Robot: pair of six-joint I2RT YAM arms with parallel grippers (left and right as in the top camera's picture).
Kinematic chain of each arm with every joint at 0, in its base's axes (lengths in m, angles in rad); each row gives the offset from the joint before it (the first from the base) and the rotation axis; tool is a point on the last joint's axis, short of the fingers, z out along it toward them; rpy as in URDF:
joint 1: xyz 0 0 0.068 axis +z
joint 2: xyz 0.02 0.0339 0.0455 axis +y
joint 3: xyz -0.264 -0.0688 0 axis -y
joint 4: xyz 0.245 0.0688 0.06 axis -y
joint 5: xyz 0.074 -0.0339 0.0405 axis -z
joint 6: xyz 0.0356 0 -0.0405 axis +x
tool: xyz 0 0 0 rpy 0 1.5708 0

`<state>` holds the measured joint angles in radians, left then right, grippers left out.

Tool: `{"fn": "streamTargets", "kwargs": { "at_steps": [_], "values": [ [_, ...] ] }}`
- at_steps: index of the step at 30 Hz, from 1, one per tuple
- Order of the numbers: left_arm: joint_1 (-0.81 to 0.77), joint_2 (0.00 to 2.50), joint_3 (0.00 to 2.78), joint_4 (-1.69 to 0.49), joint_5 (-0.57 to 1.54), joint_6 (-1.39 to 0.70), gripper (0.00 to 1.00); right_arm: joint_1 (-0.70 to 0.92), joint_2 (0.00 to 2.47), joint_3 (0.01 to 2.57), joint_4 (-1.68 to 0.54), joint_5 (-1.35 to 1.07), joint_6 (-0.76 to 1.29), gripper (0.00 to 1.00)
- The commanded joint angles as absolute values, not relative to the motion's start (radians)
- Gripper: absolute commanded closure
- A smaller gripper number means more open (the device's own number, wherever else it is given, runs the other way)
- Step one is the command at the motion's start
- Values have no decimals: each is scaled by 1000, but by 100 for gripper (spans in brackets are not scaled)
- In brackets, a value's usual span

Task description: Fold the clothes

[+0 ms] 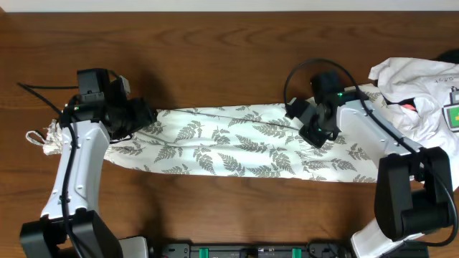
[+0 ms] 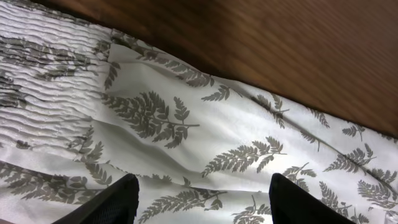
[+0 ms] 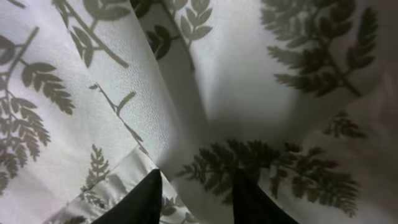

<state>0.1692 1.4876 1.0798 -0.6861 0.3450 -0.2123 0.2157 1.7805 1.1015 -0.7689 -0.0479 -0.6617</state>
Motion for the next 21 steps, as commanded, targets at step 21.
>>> {"fn": "streamTargets", "kwargs": {
  "at_steps": [21],
  "values": [
    [173, 1491, 1084, -695, 347, -203, 32, 252, 1764, 1289, -1041, -43, -371, 99]
  ]
}}
